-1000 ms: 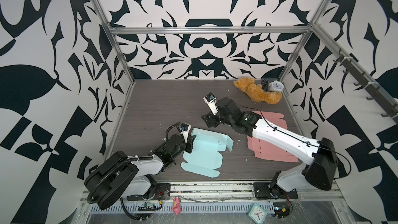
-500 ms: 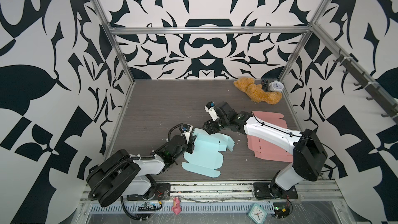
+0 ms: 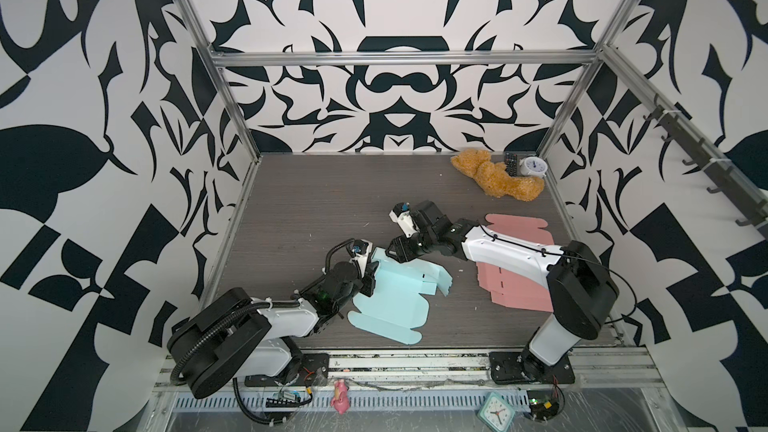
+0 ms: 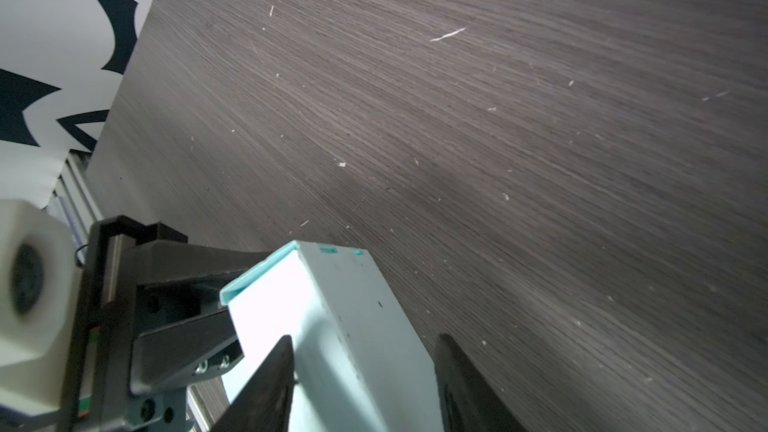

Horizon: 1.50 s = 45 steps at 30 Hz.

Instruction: Fold the paper box

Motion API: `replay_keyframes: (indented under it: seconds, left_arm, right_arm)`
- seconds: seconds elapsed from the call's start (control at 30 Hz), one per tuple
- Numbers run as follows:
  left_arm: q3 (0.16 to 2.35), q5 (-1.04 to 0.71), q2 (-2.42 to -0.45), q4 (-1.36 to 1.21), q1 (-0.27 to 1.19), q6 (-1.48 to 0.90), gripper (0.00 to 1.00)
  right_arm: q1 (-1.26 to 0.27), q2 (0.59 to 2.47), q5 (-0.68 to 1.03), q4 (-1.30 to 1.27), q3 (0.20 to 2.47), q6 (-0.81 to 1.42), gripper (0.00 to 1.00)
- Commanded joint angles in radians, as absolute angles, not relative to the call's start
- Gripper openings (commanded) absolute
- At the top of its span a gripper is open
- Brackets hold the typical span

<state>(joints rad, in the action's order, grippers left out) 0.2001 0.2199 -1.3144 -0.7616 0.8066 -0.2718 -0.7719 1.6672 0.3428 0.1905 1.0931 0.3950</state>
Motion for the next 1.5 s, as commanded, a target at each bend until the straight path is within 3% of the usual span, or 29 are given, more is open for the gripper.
replay_keyframes:
  seconds: [0.0,0.27,0.77,1.13,1.33,1.47]
  left_arm:
    - [0.201,0.248,-1.316,-0.75,0.816,-0.268,0.2]
    - [0.191,0.29,-1.301,-0.75,0.824,-0.263,0.19]
    - [0.193,0.318,-1.307,-0.75,0.827,-0.262,0.15]
    - [0.181,0.313,-1.337,-0.813,0.83,-0.266,0.2]
    - [0.17,0.289,-1.344,-0.872,0.83,-0.261,0.27]
    - [0.173,0.275,-1.341,-0.887,0.83,-0.255,0.23]
  right_arm:
    - [-0.772,1.63,0.428,0.119,1.042,0.46,0.5]
    - [-0.772,1.605,0.525,-0.048,0.948,0.606,0.44]
    - [-0.8,1.589,0.569,-0.182,0.886,0.71,0.43]
    - [-0.811,1.579,0.529,-0.185,0.857,0.712,0.42]
    - [-0.811,1.568,0.508,-0.181,0.842,0.711,0.41]
    - [-0.811,1.565,0.501,-0.183,0.839,0.711,0.4]
